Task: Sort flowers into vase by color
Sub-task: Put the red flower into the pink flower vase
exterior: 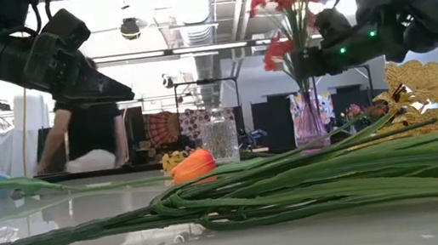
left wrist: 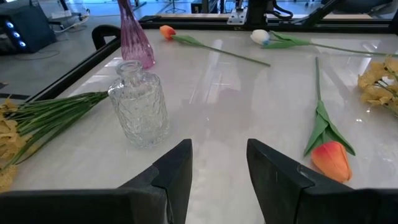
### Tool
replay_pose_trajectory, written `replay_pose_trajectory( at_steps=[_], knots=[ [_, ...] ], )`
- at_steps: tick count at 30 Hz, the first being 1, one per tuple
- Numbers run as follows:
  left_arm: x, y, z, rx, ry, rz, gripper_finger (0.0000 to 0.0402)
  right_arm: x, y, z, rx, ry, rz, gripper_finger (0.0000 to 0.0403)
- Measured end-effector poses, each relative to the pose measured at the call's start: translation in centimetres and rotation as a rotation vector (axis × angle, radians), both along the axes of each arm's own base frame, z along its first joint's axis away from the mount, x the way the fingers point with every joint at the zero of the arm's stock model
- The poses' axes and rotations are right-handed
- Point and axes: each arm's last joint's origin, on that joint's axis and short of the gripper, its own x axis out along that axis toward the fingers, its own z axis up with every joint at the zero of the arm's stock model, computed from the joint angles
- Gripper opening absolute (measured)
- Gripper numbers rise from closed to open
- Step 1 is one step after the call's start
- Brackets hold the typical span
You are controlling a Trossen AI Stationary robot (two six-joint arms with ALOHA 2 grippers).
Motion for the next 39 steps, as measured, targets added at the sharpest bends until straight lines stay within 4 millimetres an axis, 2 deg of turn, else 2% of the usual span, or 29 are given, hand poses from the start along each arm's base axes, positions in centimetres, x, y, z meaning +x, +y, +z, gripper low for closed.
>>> replay_pose_trajectory(
  at_steps=[13, 24, 30, 39],
  knots=[
    [0.0, 0.0, 0.0, -0.001, 0.004, -0.002, 0.0143, -0.2, -0.3, -1.1, 0.104, -0.008, -0.028, 0.0028],
    [0.0, 0.0, 0.0, 0.0, 0.005, -0.001, 0.0143, -0.2, -0.2, -0.8, 0.112, 0.02, -0.021, 0.0112],
    [0.0, 0.0, -0.1, 0.001, 0.011, -0.001, 0.0143, 0.1, -0.2, 0.8, 0.202, 0.106, -0.022, 0.0158],
    [0.0, 0.0, -0.1, 0.0, 0.015, -0.004, 0.0143, -0.5, -0.7, 5.1, 0.55, 0.317, 0.09, 0.0205]
  ],
)
